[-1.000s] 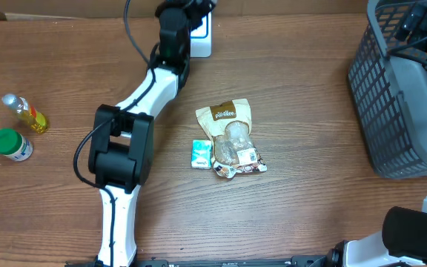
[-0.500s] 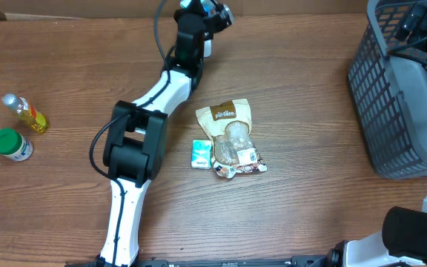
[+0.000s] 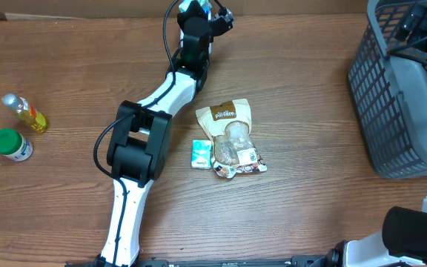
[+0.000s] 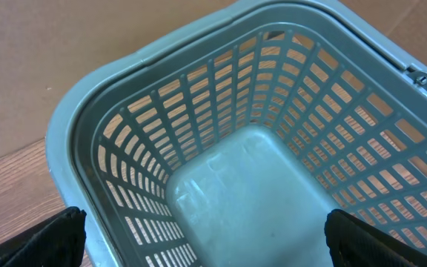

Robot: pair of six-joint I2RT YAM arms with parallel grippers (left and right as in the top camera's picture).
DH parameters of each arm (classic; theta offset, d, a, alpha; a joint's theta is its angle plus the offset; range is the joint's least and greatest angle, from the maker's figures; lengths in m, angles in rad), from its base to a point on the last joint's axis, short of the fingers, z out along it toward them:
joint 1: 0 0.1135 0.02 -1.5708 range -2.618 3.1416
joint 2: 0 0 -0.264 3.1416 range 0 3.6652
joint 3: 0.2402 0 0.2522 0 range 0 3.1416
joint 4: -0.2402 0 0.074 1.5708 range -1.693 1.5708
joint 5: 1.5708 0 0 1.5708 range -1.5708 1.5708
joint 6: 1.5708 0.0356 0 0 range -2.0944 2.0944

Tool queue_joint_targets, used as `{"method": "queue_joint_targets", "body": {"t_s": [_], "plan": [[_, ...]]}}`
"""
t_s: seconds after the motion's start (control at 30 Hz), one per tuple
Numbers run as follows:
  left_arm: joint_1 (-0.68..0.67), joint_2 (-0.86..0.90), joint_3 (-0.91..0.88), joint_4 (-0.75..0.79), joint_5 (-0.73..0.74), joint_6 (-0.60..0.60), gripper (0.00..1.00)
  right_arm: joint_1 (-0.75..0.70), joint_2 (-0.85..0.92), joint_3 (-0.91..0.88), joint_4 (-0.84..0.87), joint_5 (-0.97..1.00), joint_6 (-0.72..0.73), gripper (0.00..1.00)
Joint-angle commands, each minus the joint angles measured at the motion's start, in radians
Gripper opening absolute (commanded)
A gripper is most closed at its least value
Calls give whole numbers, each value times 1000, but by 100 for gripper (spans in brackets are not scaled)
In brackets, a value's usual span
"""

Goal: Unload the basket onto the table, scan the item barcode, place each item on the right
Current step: 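Hold the wipes packet in front of the white barcode scanner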

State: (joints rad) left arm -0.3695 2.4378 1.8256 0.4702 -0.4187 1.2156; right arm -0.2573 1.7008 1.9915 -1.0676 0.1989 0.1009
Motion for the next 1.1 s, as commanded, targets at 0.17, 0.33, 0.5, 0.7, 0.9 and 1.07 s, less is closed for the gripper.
{"method": "queue_joint_targets", "body": {"t_s": [0.17,0.33,0.5,0.7,0.9,1.07], "plan": [[-32,27,8,-125,-43,-83,4,0,-10,18,3,10,4,100],[-39,27,8,-124,-85,-99,4,0,-10,18,3,10,4,100],[-39,14,9,-103,-143,-131,4,0,-10,18,3,10,4,100],[-39,-75,9,-109,-169,-247,4,0,-10,18,3,10,4,100],[-38,-241,9,-303,-168,-422,4,0,-10,18,4,10,4,100],[-18,-396,9,-603,-147,-693,4,0,-10,18,3,10,4,100]]}}
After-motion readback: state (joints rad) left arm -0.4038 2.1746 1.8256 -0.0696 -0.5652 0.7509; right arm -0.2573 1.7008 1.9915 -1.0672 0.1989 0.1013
